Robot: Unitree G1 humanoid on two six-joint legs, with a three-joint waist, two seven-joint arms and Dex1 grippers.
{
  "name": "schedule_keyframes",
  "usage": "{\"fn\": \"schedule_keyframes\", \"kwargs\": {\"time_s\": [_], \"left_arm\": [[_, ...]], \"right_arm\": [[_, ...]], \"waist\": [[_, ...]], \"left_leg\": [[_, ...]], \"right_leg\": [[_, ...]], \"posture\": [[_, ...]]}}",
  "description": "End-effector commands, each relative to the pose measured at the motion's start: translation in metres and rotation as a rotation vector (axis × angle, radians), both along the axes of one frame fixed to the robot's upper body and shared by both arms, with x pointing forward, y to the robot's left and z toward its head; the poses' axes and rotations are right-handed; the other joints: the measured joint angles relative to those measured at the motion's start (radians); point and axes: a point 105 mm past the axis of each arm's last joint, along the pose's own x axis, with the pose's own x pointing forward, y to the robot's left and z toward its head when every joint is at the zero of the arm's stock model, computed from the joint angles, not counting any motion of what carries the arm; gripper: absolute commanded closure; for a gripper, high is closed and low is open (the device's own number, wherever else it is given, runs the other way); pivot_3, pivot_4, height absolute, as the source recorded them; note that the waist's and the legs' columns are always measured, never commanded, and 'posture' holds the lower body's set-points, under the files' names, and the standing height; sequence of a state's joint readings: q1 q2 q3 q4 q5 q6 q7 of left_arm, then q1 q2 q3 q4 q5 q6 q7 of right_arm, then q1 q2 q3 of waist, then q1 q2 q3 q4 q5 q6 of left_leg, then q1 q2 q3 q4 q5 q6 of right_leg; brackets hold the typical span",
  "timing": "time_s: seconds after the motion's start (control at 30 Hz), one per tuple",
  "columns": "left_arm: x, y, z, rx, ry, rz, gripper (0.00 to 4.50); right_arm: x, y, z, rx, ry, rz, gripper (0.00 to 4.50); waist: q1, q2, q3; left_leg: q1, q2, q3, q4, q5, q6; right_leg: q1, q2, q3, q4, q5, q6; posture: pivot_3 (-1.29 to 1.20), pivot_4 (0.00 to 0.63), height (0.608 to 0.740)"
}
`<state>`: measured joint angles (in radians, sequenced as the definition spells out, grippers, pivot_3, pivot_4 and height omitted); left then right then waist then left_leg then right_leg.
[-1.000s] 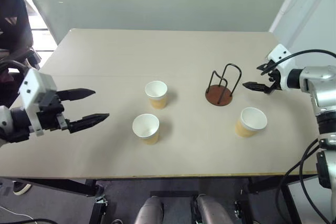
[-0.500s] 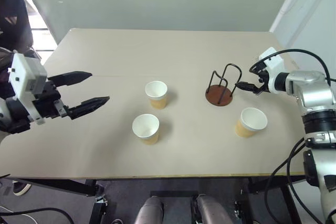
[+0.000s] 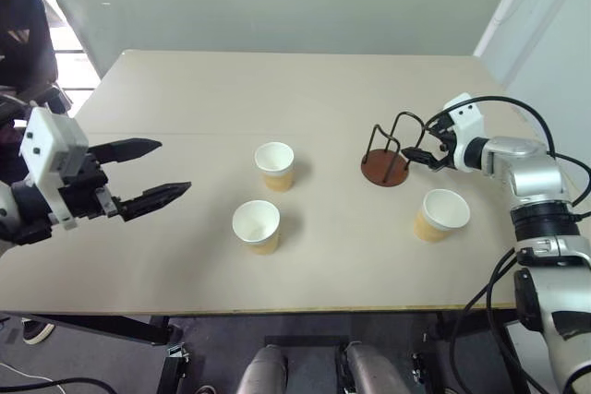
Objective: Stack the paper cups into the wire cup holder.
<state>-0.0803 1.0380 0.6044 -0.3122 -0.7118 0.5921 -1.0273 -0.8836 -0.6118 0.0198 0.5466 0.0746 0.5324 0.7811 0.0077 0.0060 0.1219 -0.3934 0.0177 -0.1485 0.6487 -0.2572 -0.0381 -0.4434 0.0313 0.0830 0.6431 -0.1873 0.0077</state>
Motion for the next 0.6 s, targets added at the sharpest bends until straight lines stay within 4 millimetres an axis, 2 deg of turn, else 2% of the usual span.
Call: {"fn": "schedule_keyframes", "kwargs": {"time_s": [0.03,0.27,0.33,0.5,0.6], "left_arm": [[-0.005,0.0,0.012,0.035,-0.052,0.003,0.0],[-0.007,0.0,0.013,0.04,-0.05,0.011,0.0],[-0.007,0.0,0.012,0.04,-0.049,0.012,0.0],[-0.006,0.0,0.012,0.042,-0.045,0.014,0.0],[-0.005,0.0,0.011,0.043,-0.042,0.011,0.0]], "right_arm": [[0.006,0.001,0.022,0.031,-0.083,-0.021,1.31],[0.01,0.0,0.024,0.028,-0.091,-0.027,3.91],[0.009,0.001,0.024,0.027,-0.09,-0.021,4.43],[0.002,0.011,0.024,0.022,-0.07,0.077,4.43],[-0.013,0.027,0.033,0.044,-0.074,0.226,4.43]], "waist": [[0.0,0.0,0.0],[0.0,0.0,0.0],[0.0,0.0,0.0],[0.0,0.0,0.0],[0.0,0.0,0.0]], "left_leg": [[0.0,0.0,0.0,0.0,0.0,0.0],[0.0,0.0,0.0,0.0,0.0,0.0],[0.0,0.0,0.0,0.0,0.0,-0.001],[0.0,0.0,0.0,0.0,-0.001,-0.001],[-0.001,0.0,0.0,-0.001,-0.001,-0.001]], "right_leg": [[0.0,0.0,0.0,0.0,0.0,0.0],[-0.001,0.0,0.0,0.0,0.0,0.0],[-0.001,0.0,0.0,0.0,0.0,0.0],[-0.001,0.0,0.0,0.0,0.0,0.0],[-0.001,0.0,0.0,0.0,0.0,-0.001]], "posture": [[0.0,0.15,0.74],[0.0,0.15,0.74],[0.0,0.15,0.74],[0.0,0.15,0.74],[0.0,0.15,0.74]]}}
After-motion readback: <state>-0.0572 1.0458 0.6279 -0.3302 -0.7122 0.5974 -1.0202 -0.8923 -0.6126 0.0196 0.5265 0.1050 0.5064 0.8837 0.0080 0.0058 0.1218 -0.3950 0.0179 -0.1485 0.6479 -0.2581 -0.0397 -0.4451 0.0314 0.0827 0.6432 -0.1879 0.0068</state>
